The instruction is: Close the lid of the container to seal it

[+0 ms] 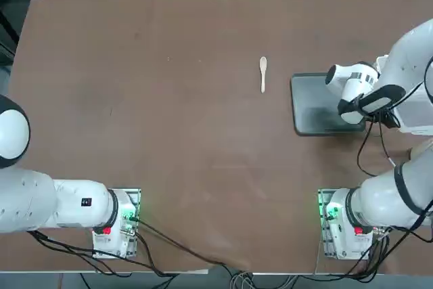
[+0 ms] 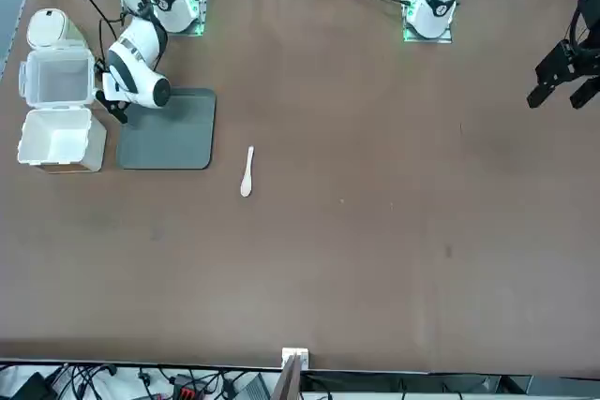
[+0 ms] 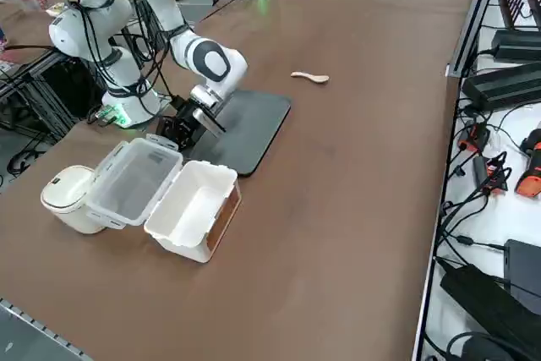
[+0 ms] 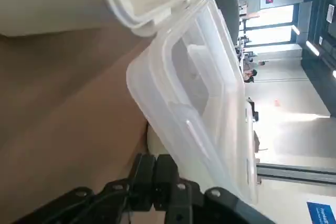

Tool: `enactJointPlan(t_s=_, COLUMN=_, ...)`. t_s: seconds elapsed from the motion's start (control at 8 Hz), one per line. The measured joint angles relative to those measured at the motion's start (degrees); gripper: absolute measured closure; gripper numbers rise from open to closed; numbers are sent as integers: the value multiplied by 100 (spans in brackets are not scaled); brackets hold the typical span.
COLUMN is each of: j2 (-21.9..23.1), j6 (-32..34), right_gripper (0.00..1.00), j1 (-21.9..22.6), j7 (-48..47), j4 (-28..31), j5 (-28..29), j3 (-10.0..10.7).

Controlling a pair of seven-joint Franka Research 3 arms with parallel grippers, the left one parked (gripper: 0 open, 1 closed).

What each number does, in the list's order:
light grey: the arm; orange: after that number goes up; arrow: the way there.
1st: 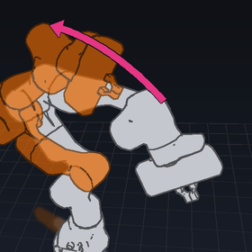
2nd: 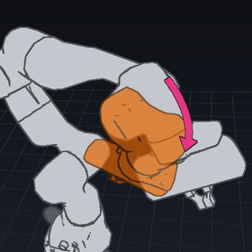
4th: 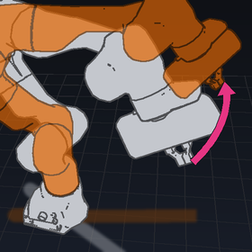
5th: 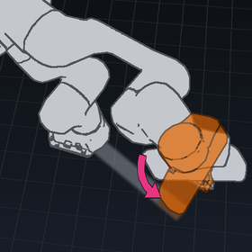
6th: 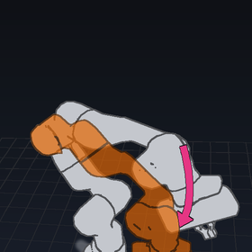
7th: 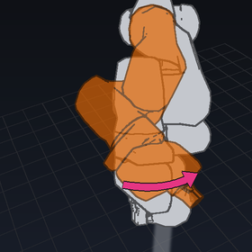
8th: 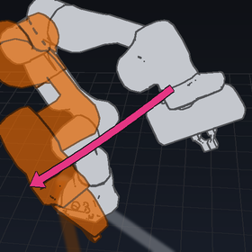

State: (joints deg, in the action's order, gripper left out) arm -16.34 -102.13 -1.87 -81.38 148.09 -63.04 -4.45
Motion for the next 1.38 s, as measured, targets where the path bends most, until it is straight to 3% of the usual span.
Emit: enactJointPlan(t_s=1.38, j2=30, j6=729, right_gripper=98, j1=135, j7=946, j4=-835, j5=-28, j3=-7)
